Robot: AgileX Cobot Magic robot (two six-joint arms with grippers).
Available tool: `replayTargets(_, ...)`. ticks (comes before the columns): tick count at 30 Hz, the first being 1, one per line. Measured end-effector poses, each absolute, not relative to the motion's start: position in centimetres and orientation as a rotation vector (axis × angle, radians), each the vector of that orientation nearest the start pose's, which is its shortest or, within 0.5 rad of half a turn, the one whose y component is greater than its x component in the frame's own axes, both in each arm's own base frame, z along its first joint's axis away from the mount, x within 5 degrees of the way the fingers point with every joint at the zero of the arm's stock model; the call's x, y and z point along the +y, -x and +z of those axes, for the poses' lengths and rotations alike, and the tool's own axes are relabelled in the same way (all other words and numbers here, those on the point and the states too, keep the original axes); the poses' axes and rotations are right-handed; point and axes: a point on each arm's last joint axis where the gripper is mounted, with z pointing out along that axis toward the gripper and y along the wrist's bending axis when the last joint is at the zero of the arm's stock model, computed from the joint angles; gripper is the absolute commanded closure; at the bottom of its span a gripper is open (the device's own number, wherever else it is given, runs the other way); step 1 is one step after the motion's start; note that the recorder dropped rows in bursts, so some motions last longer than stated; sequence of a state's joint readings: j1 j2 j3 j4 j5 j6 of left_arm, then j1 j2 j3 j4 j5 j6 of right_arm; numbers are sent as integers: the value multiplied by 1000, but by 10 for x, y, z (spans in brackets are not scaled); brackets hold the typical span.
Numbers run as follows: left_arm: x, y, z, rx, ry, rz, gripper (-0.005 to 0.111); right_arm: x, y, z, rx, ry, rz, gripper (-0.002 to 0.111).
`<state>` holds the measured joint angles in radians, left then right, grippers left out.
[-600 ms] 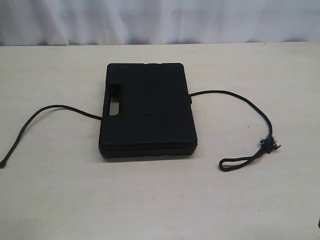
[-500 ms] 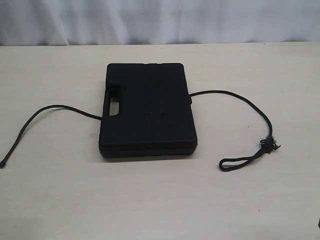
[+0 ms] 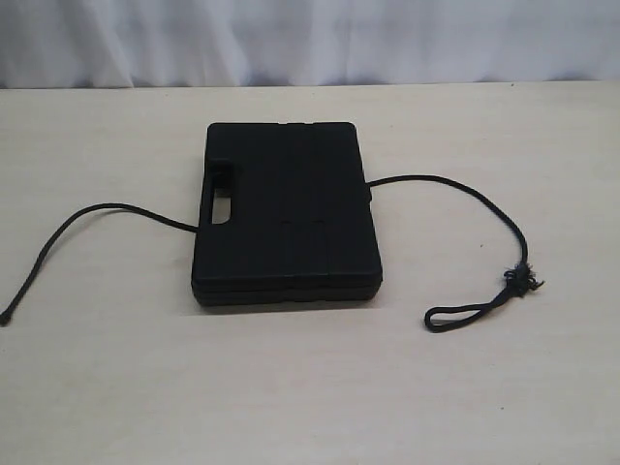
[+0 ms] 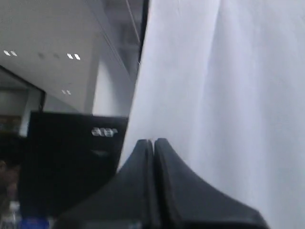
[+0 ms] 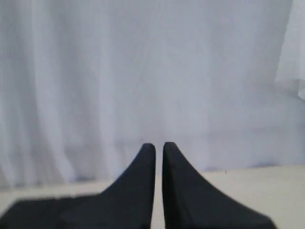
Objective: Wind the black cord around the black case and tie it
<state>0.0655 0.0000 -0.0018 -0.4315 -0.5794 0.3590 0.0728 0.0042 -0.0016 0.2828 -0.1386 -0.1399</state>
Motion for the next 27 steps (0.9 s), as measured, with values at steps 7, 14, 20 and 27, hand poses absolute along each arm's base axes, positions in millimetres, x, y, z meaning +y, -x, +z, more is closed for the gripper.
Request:
replayTargets(7,27,-28,265,738,441,-189,107,-11,-48,243,1103,-342,354,103)
replayTargets(14,8,-55,274,1180,348,-295,107,-1,-48,262,1121,-312,513,103)
replayTargets(20,5,-148,346,1800,289,-216,107,9,-106,338,1566,-192,329,103)
replayTargets(27,6,-245,333,2076,390,-297,107,19,-187,306,2159,-242,282,103)
